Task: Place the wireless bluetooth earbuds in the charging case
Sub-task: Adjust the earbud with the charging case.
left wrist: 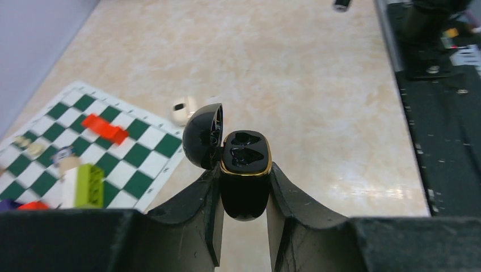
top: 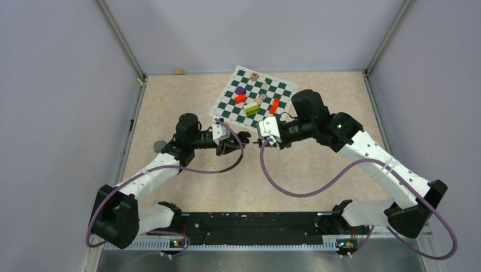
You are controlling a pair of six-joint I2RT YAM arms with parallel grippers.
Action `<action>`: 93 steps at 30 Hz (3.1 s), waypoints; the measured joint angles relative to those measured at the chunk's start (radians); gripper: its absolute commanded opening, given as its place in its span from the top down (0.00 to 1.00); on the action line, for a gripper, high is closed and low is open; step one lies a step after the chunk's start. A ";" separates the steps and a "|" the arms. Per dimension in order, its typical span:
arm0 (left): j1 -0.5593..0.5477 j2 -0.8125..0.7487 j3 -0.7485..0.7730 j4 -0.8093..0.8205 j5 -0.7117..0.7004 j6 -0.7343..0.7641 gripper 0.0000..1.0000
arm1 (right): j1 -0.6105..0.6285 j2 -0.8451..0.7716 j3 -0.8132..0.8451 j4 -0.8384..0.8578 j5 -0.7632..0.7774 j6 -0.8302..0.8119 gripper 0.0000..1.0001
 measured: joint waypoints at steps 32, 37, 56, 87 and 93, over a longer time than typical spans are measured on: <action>0.005 0.018 -0.335 0.881 -0.376 -0.246 1.00 | -0.172 0.083 -0.205 0.615 -0.094 1.180 0.95; 0.002 0.039 -0.336 0.888 -0.406 -0.233 1.00 | -0.116 0.142 -0.125 0.569 -0.046 1.138 0.94; -0.006 0.039 -0.341 0.896 -0.401 -0.233 1.00 | -0.081 0.186 -0.100 0.545 0.099 1.071 0.93; -0.004 0.039 -0.343 0.894 -0.401 -0.235 1.00 | 0.001 0.236 -0.051 0.465 0.262 0.953 0.93; -0.003 0.039 -0.344 0.894 -0.401 -0.233 1.00 | 0.007 0.239 -0.048 0.462 0.269 0.952 0.87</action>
